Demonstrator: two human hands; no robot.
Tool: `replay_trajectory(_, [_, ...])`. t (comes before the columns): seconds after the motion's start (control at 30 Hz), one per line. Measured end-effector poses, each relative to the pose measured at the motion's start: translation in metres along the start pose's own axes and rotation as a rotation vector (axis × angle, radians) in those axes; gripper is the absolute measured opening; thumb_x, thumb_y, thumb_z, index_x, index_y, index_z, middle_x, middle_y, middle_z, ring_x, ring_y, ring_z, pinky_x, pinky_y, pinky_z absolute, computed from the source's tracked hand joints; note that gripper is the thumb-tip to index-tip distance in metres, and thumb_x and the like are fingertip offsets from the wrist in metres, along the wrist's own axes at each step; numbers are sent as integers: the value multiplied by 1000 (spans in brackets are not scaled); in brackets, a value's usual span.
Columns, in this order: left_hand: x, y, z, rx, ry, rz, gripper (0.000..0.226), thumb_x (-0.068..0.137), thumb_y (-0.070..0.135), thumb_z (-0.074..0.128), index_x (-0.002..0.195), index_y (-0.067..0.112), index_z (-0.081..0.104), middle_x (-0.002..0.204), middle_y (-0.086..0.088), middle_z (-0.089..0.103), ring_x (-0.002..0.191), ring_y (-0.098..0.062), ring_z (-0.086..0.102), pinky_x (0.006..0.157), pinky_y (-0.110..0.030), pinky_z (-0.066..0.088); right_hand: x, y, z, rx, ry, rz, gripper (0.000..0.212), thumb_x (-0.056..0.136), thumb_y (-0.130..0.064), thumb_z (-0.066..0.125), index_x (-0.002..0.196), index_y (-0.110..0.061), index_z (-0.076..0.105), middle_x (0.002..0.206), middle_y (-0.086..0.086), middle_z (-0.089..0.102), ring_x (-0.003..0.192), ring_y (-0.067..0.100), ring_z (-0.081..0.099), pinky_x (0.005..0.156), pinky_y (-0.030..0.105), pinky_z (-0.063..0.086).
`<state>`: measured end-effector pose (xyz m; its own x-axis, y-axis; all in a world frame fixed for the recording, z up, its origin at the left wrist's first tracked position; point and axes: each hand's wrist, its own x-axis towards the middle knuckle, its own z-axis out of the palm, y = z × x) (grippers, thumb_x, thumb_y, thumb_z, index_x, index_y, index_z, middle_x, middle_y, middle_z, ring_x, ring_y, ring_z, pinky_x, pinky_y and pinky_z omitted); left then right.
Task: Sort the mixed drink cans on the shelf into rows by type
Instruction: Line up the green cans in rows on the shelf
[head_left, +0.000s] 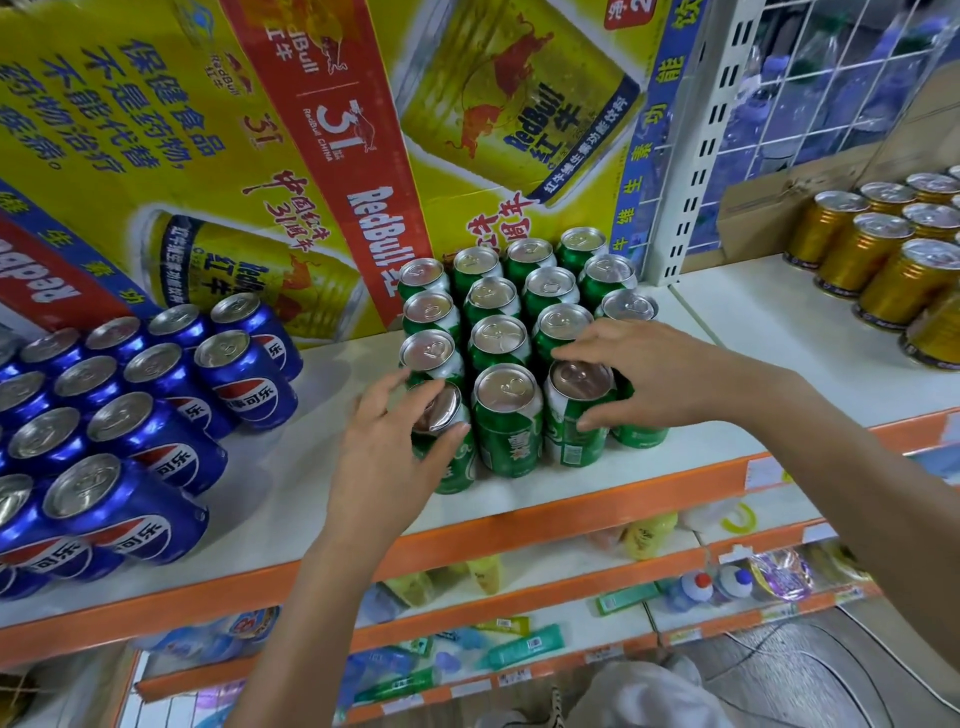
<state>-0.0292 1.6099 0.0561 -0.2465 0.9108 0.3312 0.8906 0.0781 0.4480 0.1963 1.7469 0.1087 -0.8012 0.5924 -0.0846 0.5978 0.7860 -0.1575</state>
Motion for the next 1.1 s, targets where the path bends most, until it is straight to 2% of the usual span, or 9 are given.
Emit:
replay_trajectory(0.07, [5,8,-1,68,83,38,48,83,37,70,124,14,61,134,-10,49,120,-30,48,95,-35,40,2,-1,-2,6,6,-15,69,82,-49,65,143,-29,39,143,-1,43,128,20,41,104,40,34])
replay_trajectory(0.17, [16,24,-2,95,98,223,50,74,35,74,117,11,65,125,-10,57,114,-28,47,96,-29,33,3,-1,-7,7,-63,-62,64,85,-35,67,143,-30,38,143,-3,43,128,20,37,106,36,29])
replay_trajectory(0.33, [36,45,-5,222,-281,301,54,77,36,75,127,22,58,133,-1,53,119,-26,43,101,-39,37,1,-7,-15,62,-87,-181,58,80,-5,67,134,-20,52,136,-2,51,126,17,40,101,21,22])
replay_trajectory(0.43, [41,49,-4,309,-358,293,55,83,37,69,133,30,49,138,4,45,121,-22,40,100,-36,37,-2,-7,-13,70,-50,-171,58,79,-20,71,133,-22,51,131,0,51,122,18,42,99,20,22])
replay_trajectory(0.57, [43,51,-4,319,-385,281,56,84,35,68,135,32,46,137,6,44,122,-20,38,99,-34,37,-2,-11,-4,-86,-16,-27,75,75,-54,69,138,-24,42,131,-1,49,119,20,43,100,35,37])
replay_trajectory(0.63, [44,51,-5,300,-387,272,56,83,35,69,134,32,47,134,6,46,121,-20,39,98,-33,37,-1,-14,-5,-152,-23,-51,73,76,-51,69,138,-24,42,129,-2,50,117,20,44,97,34,39])
replay_trajectory(0.8, [45,50,-5,273,-390,261,56,81,34,72,132,30,49,131,5,48,119,-21,41,98,-33,37,0,-14,-11,-86,-60,-186,56,80,-8,63,132,-22,50,128,-3,52,116,16,37,98,21,25])
replay_trajectory(1.0, [47,51,-6,312,-435,285,58,82,32,71,133,29,44,135,3,44,120,-22,43,96,-37,41,-4,-16,-7,-278,-62,-31,78,77,-42,70,142,-23,32,135,-2,41,121,20,40,98,35,38])
replay_trajectory(1.1, [50,52,-5,366,-459,311,60,82,34,71,133,31,40,136,2,42,119,-22,43,93,-35,40,-3,-14,-6,-314,-40,-34,74,79,-41,70,142,-26,33,131,-3,45,121,20,43,91,35,39])
